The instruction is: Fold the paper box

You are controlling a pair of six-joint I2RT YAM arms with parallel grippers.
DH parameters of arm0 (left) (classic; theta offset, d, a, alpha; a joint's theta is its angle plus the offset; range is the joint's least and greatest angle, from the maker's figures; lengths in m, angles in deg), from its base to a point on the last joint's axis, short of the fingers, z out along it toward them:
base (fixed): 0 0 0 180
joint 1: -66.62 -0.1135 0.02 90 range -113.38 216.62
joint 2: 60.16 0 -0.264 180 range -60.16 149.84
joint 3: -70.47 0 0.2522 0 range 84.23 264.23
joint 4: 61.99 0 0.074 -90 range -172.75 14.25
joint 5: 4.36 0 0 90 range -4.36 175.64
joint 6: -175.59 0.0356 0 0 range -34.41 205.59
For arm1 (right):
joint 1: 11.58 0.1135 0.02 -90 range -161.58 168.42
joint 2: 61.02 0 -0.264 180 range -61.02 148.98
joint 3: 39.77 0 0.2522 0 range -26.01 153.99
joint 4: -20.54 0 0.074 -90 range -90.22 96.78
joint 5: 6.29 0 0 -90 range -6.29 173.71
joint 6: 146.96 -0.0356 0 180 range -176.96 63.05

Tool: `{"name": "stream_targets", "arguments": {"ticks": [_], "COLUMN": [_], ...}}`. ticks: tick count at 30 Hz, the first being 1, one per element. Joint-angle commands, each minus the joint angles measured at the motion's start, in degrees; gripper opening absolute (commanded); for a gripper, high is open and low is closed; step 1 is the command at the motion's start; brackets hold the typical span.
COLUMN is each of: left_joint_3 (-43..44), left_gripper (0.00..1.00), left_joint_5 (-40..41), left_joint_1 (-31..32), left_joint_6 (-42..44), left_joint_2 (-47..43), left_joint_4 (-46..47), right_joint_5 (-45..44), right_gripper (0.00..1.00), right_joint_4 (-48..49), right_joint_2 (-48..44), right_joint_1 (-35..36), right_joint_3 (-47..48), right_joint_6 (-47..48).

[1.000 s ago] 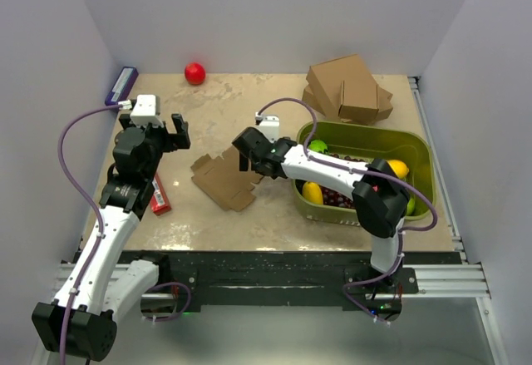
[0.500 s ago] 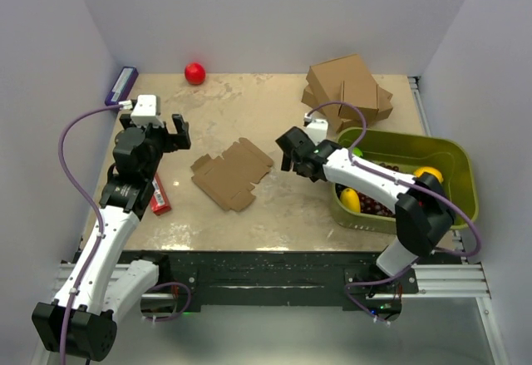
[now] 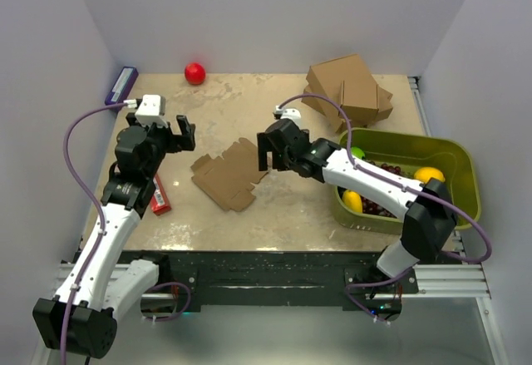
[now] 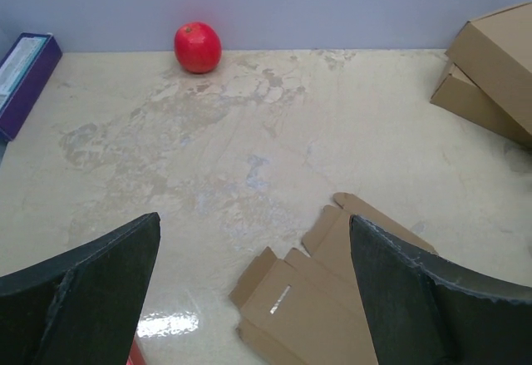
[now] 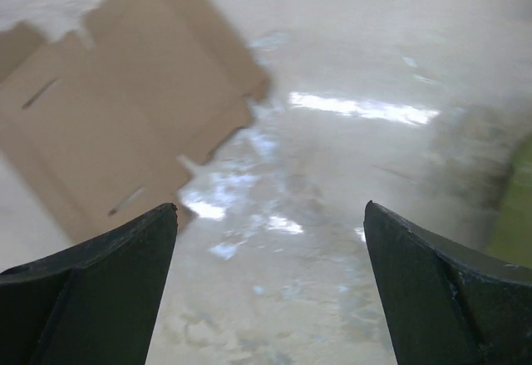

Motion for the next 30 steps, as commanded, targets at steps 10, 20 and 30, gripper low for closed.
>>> {"name": "stream_targets", "arguments": {"ticks": [10,20,30], "left_joint_3": [-0.4,-0.8,-0.8], "left_gripper": [1.00,0.98,0.98], "left_joint_5": [-11.7,-15.2,-15.0], "left_joint_1": [-0.6,-0.6,-0.6], "left_joint_6": [-2.8,-2.1,-2.1], "left_joint_2": [1.8,0.5,0.4], "left_joint_4": [4.3,6.8,6.6], "right_joint_5": [21.8,22.1,16.7], "right_gripper": [0.83,0.70,0.59], "right_joint_4": [8.6,21.3,28.3], "right_joint_2": [10.4,16.7,18.1], "right_joint_1": [-8.6,-10.7,-10.7], "right_joint_3": [5.5,-1.7,-6.6], "right_joint_6": [2.6,-10.0,-17.2]}}
